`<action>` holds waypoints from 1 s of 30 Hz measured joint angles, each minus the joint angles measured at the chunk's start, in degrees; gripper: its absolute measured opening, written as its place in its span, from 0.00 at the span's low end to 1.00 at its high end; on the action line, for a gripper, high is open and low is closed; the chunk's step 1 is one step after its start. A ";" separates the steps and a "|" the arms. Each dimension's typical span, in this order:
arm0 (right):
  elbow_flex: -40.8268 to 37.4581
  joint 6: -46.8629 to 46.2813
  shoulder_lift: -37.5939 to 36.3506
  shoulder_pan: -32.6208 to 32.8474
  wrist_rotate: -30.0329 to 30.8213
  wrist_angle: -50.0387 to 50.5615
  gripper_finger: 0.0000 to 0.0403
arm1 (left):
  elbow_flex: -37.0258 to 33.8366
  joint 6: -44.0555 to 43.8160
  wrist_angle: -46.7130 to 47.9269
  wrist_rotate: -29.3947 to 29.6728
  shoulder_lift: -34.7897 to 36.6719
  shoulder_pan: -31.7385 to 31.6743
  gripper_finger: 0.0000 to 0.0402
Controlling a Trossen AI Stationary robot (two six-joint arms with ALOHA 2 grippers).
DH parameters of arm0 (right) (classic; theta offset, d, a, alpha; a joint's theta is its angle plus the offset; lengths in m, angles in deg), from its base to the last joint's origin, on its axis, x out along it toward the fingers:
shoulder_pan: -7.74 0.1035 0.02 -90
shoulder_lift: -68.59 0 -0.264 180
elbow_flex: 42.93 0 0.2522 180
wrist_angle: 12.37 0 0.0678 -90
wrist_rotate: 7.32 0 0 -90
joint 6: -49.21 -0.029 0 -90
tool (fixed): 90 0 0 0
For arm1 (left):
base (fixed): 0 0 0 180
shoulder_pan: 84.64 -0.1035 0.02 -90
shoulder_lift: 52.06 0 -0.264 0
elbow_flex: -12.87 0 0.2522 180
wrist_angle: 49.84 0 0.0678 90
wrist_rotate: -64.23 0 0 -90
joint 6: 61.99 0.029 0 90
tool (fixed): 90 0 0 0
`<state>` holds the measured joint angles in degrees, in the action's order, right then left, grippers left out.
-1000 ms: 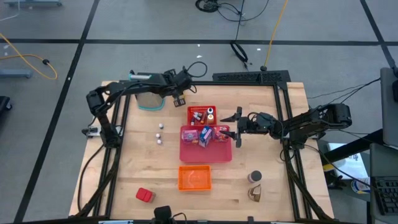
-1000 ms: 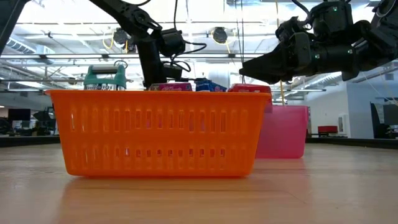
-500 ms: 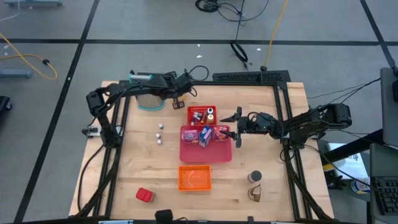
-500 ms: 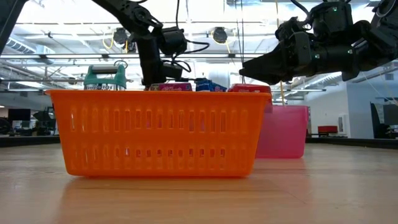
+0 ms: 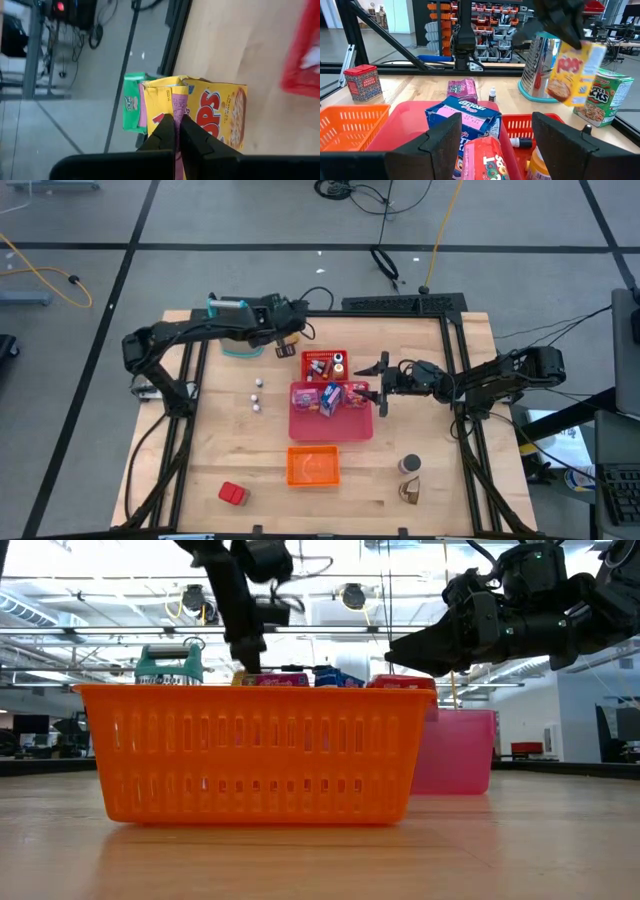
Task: Pick & Place Kitchen Items
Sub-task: Put the yellow cereal box into the pink bin
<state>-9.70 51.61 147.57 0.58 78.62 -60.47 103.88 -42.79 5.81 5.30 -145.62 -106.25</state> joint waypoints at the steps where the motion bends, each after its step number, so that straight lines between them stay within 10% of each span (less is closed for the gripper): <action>1: -0.01 0.00 0.00 0.00 0.13 0.00 0.58 | 0.00 -0.39 0.41 -0.03 0.87 0.74 0.00; 13: 2.77 -6.69 0.00 -0.23 2.72 -3.08 0.58 | 0.09 -2.19 -1.80 3.34 5.15 14.11 0.00; 30: 18.38 -0.79 0.02 0.63 17.75 18.79 0.58 | 0.09 -3.87 -11.70 5.11 5.18 18.63 0.00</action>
<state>8.68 50.82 147.59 1.21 96.37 -41.68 103.97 -46.65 -5.89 10.42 -140.44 -87.62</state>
